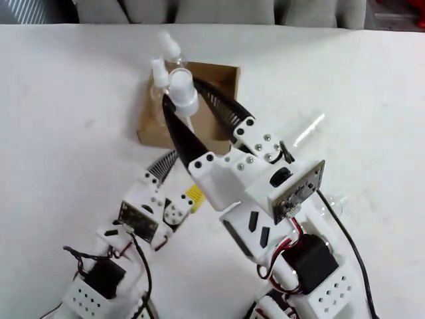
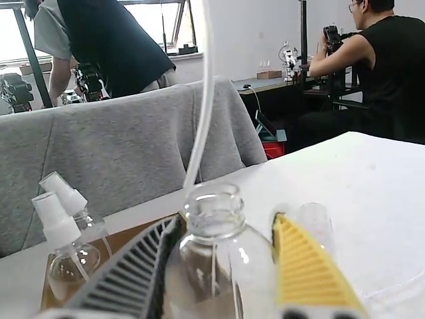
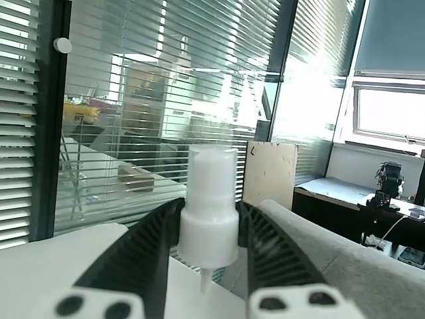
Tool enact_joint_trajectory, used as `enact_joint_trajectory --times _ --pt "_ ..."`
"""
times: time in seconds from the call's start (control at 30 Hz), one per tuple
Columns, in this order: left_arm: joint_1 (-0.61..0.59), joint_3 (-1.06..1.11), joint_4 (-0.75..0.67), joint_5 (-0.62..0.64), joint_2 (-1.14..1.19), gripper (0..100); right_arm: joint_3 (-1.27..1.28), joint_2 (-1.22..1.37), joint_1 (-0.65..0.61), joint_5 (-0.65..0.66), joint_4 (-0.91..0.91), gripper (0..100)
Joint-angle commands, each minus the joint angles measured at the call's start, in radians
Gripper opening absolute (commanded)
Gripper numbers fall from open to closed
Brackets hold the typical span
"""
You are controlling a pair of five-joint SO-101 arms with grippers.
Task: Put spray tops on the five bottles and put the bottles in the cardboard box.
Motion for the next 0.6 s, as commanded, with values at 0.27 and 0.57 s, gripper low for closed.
enact_joint_trajectory --times 0.27,0.57 --pt "-0.012 0.002 -0.025 0.011 -0.021 2 0.029 -0.010 0.070 0.006 -0.012 1.7" --pt "-0.012 0.002 -0.025 0.011 -0.021 2 -0.041 -0.004 0.067 0.005 -0.015 1.7"
